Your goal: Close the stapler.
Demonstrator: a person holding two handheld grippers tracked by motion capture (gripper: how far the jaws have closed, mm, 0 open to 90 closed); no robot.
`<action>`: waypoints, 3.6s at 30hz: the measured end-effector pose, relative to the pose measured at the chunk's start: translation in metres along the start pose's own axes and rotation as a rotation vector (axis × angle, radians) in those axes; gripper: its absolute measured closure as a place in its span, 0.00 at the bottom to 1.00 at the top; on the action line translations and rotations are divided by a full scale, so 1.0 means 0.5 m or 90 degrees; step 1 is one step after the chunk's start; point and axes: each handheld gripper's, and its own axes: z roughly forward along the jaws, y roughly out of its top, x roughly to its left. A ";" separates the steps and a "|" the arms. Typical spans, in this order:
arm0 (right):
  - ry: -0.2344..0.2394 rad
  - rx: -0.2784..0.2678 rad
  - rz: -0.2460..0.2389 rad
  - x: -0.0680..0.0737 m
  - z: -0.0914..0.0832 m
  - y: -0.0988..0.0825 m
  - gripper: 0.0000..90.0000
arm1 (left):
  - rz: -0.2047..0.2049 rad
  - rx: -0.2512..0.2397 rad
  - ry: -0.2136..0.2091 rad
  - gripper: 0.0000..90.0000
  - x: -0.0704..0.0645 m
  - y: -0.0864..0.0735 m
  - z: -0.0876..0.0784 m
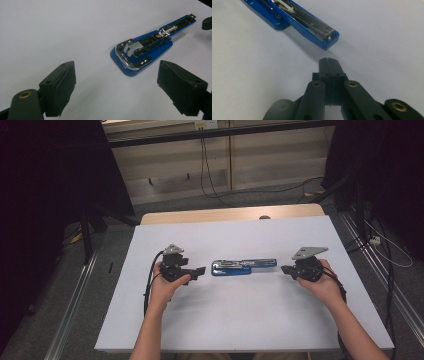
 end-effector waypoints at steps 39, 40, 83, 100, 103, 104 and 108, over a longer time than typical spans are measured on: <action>0.013 -0.017 0.020 0.008 0.055 0.027 1.00 | 0.063 0.020 0.015 0.48 -0.027 -0.008 0.045; 0.013 -0.018 0.019 0.009 0.056 0.028 1.00 | 0.070 0.024 0.018 0.58 -0.030 -0.009 0.052; 0.056 -0.092 0.047 0.048 0.014 0.037 0.62 | 0.049 -0.016 -0.025 0.38 -0.068 0.012 0.013; 0.044 -0.096 0.059 0.080 -0.060 -0.026 0.29 | 0.035 -0.039 -0.008 0.23 -0.050 -0.019 -0.072; 0.042 -0.092 0.056 0.086 -0.071 -0.040 0.25 | 0.031 -0.041 -0.004 0.20 -0.046 -0.032 -0.087; 0.041 -0.092 0.054 0.087 -0.074 -0.044 0.24 | 0.033 -0.040 -0.003 0.20 -0.045 -0.037 -0.092; 0.038 -0.097 0.054 0.091 -0.087 -0.058 0.21 | 0.034 -0.048 0.000 0.19 -0.042 -0.057 -0.110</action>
